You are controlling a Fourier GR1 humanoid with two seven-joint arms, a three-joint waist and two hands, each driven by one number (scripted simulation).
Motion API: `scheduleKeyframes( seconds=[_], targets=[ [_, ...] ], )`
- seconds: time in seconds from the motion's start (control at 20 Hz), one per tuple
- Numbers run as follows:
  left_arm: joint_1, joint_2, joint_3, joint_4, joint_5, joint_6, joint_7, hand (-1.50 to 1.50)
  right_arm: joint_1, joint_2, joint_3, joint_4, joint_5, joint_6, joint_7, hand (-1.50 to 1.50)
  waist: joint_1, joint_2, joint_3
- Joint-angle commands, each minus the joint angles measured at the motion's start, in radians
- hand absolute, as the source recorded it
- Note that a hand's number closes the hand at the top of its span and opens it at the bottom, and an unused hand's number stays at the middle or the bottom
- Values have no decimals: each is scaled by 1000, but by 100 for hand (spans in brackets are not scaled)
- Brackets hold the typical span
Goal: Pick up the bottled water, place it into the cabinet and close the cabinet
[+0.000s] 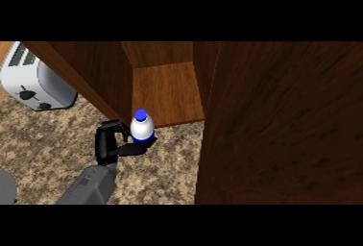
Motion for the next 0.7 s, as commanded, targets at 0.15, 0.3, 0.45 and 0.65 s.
scheduleKeyframes(
  seconds=[0.15,0.3,0.45,0.65],
  targets=[
    [-244,-129,-37,-37,5,-102,27,150,17,-11,-14,-33,-13,-3,21,-150,19,-5,-11],
    [-204,-126,-41,-57,41,-197,42,150,59,-15,-26,-50,5,32,12,-150,42,-12,-10],
    [-230,-171,-32,-51,63,-217,42,150,73,-28,-32,-68,-27,45,30,150,53,-12,-10],
    [-168,-167,-64,-80,62,-317,22,150,154,-7,-39,-173,-41,51,57,150,104,-20,-8]
  ],
)
